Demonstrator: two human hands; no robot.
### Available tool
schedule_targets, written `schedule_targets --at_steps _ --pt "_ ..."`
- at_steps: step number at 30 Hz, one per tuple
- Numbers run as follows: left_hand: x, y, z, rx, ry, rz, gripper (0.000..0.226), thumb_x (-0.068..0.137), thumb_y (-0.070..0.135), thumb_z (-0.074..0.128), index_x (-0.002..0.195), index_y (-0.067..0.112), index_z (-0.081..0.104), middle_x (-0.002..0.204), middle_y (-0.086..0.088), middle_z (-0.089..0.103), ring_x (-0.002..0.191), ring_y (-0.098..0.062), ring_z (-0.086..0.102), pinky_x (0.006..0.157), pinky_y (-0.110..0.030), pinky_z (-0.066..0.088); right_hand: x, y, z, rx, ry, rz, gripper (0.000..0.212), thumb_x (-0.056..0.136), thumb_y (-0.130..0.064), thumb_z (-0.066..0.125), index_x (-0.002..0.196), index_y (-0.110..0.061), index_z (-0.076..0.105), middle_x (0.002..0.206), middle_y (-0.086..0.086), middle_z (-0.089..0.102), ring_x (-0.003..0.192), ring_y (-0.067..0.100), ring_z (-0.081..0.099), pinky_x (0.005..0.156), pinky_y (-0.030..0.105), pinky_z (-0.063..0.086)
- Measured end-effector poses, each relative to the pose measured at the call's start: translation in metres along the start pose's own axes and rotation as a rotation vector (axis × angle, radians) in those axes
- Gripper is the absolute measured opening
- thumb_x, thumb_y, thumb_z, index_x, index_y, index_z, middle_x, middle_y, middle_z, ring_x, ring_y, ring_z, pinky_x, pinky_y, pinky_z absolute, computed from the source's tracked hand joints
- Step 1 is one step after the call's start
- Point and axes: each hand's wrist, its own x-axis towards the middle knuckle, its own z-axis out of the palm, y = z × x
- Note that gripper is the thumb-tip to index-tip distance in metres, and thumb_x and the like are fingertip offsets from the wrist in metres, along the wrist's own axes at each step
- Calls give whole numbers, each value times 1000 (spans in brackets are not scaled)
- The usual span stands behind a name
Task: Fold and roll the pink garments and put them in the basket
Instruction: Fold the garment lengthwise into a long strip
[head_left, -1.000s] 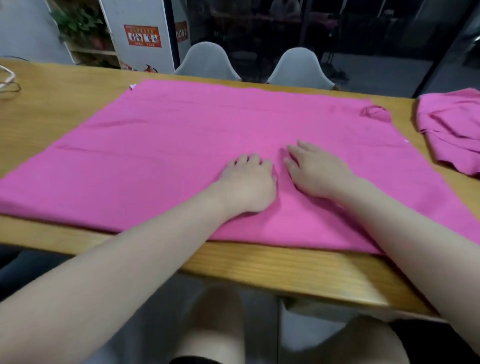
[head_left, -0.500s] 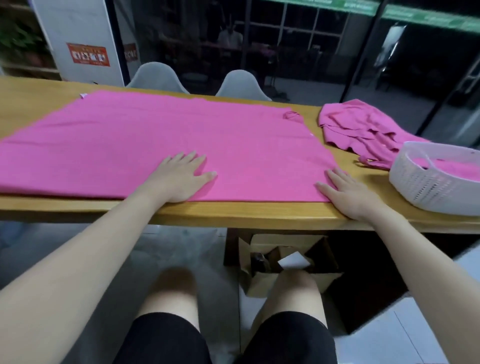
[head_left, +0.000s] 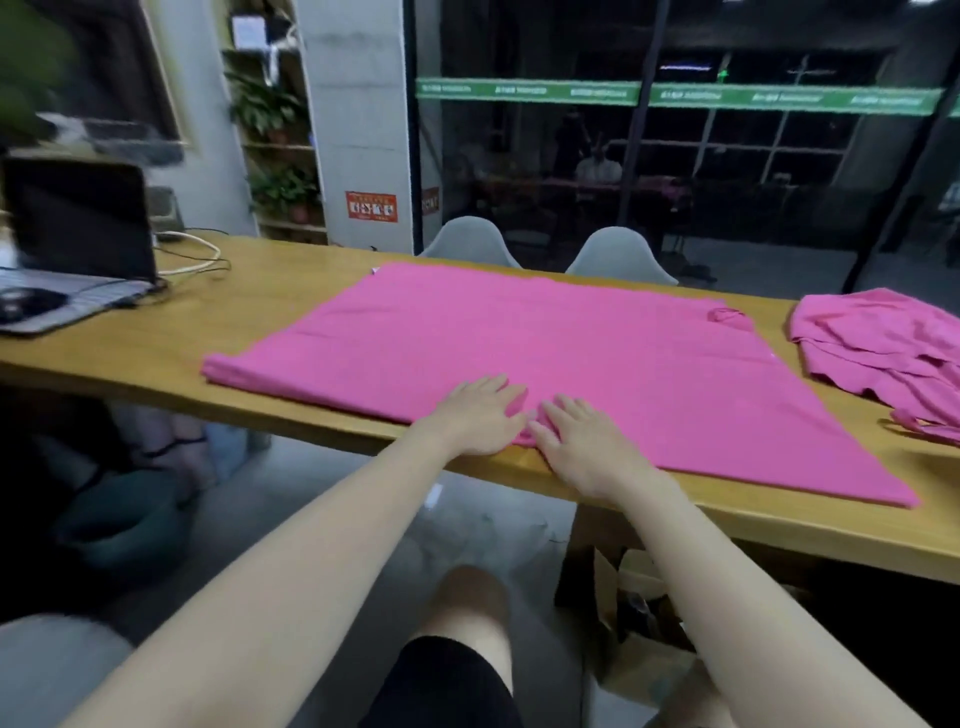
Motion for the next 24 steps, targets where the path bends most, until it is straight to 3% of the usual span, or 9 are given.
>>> schedule_targets --at_steps 3,8,12,16,19,22,24 --pt "-31 -70 -9 5 33 -158 75 99 71 26 163 32 17 171 0 10 157 -21 8 127 -44 7 -6 -16 13 -76 55 -53 73 104 -62 16 163 -21 16 171 2 11 157 21 9 127 39 8" --pt "-91 -206 -26 10 129 -477 82 96 76 26 162 28 22 170 -4 15 156 -25 15 125 -47 13 -10 -16 8 -62 7 -65 91 88 -82 10 163 -31 12 171 -5 5 157 16 4 128 36 4" --pt "-112 -260 -32 37 151 -563 89 95 79 20 162 21 23 169 -9 14 156 -31 14 126 -48 11 -16 -19 6 -81 6 -90 86 86 -86 12 161 -44 9 171 -7 3 157 14 2 128 34 2" --pt "-113 -269 -22 63 232 -543 102 88 84 1 158 17 31 166 -14 25 155 -31 18 126 -50 15 -24 -27 6 -116 103 -202 78 93 -77 17 161 -39 20 169 -10 13 156 9 6 126 28 1" --pt "-117 -253 -15 67 351 -337 91 94 80 2 150 21 44 160 -7 39 150 -24 29 123 -47 23 -13 -56 8 -124 201 -363 75 97 -69 25 158 -28 35 165 -7 30 154 8 18 125 25 3" --pt "-117 -223 -7 68 324 -112 77 99 77 12 156 32 37 166 4 29 154 -15 22 126 -42 19 12 -95 14 -125 197 -405 83 97 -73 25 161 -20 26 168 -1 24 156 13 16 127 29 5" --pt "-120 -218 -3 68 310 -74 75 97 79 18 157 37 33 166 8 28 153 -11 22 125 -40 20 25 -112 21 -136 127 -363 89 96 -75 25 163 -18 16 170 0 14 157 16 10 128 32 5"
